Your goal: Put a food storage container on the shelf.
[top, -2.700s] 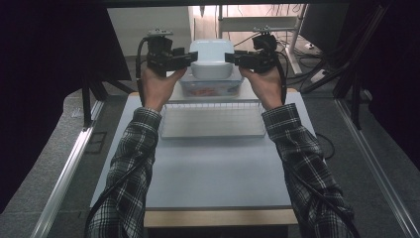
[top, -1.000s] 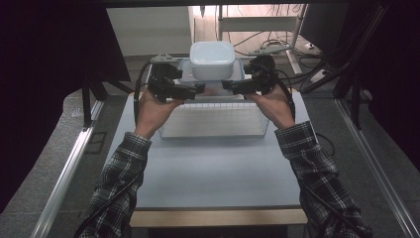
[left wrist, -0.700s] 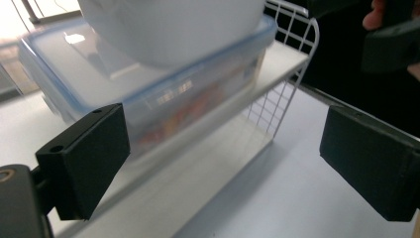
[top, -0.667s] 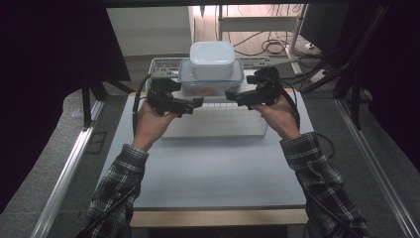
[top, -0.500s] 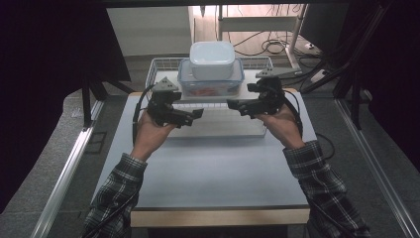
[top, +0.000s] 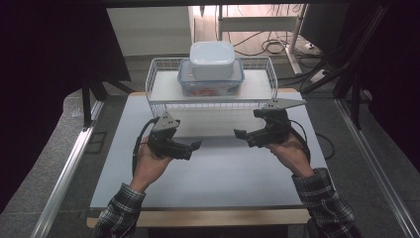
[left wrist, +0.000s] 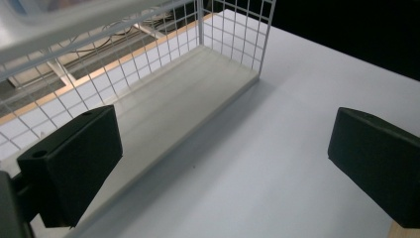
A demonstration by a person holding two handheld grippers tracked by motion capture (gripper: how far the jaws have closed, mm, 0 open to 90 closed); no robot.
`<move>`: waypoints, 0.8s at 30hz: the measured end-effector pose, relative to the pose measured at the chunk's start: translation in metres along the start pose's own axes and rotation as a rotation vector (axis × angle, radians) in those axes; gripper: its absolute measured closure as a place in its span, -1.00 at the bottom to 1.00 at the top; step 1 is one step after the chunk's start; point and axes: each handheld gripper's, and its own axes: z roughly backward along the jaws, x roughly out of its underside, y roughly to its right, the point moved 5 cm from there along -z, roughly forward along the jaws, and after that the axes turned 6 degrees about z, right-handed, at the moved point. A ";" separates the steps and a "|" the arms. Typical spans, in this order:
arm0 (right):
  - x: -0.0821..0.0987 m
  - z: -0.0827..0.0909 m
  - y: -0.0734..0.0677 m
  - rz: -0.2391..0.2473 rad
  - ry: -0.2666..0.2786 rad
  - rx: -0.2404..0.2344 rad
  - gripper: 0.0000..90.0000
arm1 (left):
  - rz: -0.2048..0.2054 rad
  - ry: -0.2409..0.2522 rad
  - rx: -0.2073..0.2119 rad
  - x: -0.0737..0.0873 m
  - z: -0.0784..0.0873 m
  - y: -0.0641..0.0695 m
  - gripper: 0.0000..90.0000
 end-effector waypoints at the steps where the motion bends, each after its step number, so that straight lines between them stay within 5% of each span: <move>1: 0.003 0.001 -0.001 0.004 0.002 0.001 -1.00 | 0.000 0.005 0.000 0.004 0.001 0.002 -1.00; 11: 0.044 0.001 -0.011 -0.001 -0.007 -0.004 -1.00 | 0.031 0.024 0.024 0.038 0.001 0.015 -0.99; 24: 0.091 0.001 -0.022 -0.024 -0.005 -0.001 -1.00 | 0.020 0.021 0.014 0.079 -0.005 0.023 -0.99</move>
